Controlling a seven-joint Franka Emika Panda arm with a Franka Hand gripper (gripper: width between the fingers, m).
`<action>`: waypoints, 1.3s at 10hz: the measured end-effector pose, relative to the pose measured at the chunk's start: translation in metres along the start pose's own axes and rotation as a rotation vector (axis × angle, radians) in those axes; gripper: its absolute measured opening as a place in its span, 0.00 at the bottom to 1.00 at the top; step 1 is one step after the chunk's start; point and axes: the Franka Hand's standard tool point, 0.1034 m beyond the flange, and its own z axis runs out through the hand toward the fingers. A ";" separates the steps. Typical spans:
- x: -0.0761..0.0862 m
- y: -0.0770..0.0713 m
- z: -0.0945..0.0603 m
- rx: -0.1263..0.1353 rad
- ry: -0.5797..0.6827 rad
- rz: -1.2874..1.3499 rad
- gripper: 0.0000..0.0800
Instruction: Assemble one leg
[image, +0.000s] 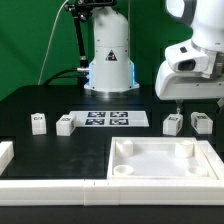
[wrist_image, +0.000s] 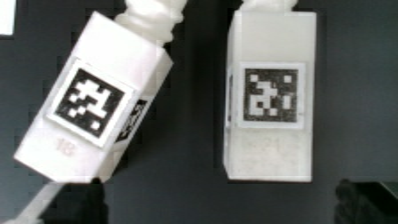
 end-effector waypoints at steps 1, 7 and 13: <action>-0.004 0.001 0.003 -0.016 -0.083 0.001 0.81; -0.008 -0.010 0.011 0.021 -0.572 -0.061 0.81; -0.013 -0.016 0.036 -0.020 -0.680 -0.031 0.81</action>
Offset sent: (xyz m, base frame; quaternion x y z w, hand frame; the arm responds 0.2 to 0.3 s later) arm -0.0042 0.0229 0.0042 0.0873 -0.2863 -0.0755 0.9512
